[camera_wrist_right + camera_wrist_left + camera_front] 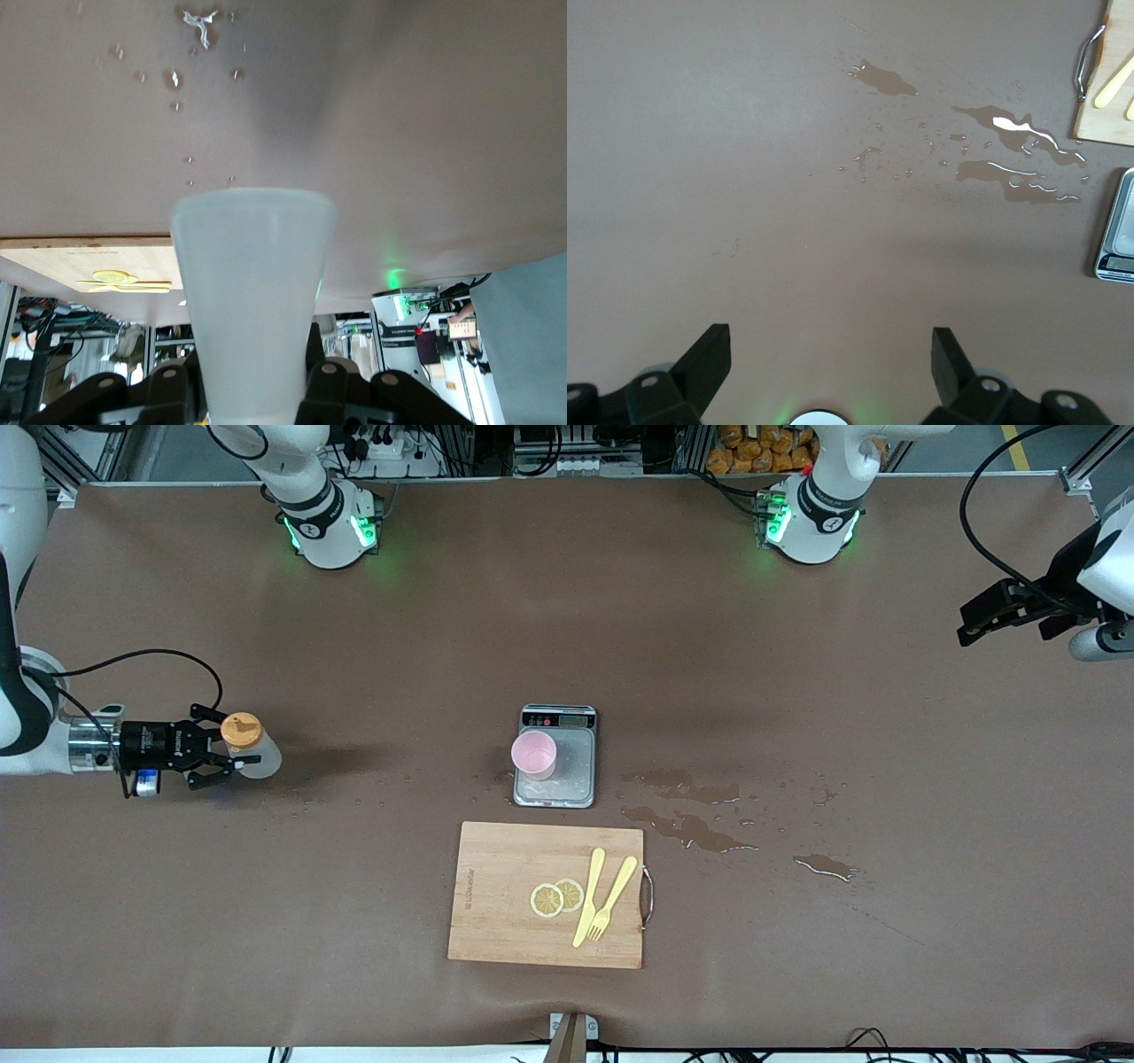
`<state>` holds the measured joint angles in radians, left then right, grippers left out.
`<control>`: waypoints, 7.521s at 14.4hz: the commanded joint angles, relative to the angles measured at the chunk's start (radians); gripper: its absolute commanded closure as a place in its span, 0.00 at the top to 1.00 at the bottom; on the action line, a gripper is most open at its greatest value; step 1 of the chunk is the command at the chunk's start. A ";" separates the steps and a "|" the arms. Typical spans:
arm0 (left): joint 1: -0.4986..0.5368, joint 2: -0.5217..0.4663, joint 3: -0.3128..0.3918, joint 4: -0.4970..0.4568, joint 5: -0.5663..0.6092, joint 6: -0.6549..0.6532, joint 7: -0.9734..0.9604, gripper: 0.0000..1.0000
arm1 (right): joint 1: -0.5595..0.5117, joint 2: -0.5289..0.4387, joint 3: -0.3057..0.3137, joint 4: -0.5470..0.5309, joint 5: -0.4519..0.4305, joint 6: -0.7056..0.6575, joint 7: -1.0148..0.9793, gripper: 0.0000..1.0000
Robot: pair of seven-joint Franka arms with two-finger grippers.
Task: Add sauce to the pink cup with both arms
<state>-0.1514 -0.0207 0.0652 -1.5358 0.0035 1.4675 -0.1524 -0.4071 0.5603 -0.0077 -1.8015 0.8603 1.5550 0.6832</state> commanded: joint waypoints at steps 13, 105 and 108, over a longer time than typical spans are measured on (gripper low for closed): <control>0.023 0.005 -0.010 -0.004 -0.022 0.016 0.004 1.00 | -0.183 0.236 0.018 0.031 0.098 -0.089 -0.257 0.33; 0.101 0.030 -0.099 -0.003 -0.017 0.057 0.062 1.00 | 0.404 -0.542 -0.060 0.358 -0.871 -0.053 -0.649 1.00; 0.099 0.030 -0.099 -0.003 -0.017 0.057 0.062 1.00 | 0.406 -0.543 -0.055 0.357 -0.873 -0.053 -0.643 1.00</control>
<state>-0.0637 0.0062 -0.0280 -1.5450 -0.0010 1.5220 -0.1117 -0.0079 0.0330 -0.0652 -1.4398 -0.0080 1.5019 0.0340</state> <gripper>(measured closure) 0.000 0.000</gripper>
